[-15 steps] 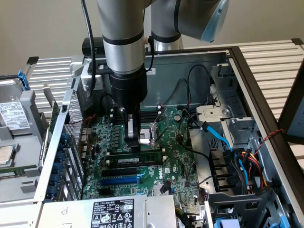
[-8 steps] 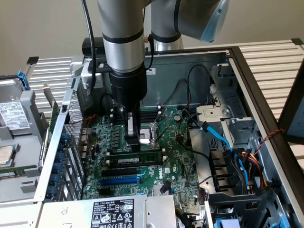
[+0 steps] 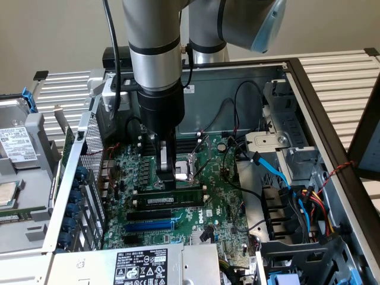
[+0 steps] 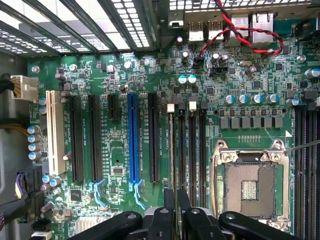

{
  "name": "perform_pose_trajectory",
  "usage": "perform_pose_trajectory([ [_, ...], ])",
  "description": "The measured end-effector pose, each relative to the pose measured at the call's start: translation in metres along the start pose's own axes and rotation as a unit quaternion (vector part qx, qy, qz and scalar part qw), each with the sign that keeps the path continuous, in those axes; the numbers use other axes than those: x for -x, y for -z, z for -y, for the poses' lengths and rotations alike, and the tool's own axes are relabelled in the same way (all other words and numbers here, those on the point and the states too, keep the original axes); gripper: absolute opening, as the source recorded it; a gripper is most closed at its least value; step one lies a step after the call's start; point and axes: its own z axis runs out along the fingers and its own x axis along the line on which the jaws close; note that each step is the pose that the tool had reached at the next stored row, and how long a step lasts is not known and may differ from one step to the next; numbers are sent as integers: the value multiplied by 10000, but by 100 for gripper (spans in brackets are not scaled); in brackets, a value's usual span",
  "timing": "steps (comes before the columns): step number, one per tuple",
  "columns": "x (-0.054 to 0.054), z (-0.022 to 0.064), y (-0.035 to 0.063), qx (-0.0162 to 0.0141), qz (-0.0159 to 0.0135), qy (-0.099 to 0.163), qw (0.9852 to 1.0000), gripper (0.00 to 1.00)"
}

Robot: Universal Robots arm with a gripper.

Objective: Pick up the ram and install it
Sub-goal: 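Press down the ram until it locks into place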

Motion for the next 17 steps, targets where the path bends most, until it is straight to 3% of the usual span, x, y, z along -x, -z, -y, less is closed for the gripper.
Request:
perform_pose_trajectory([
  [17,4,47,-41,-1,1,0,10000,17],
])
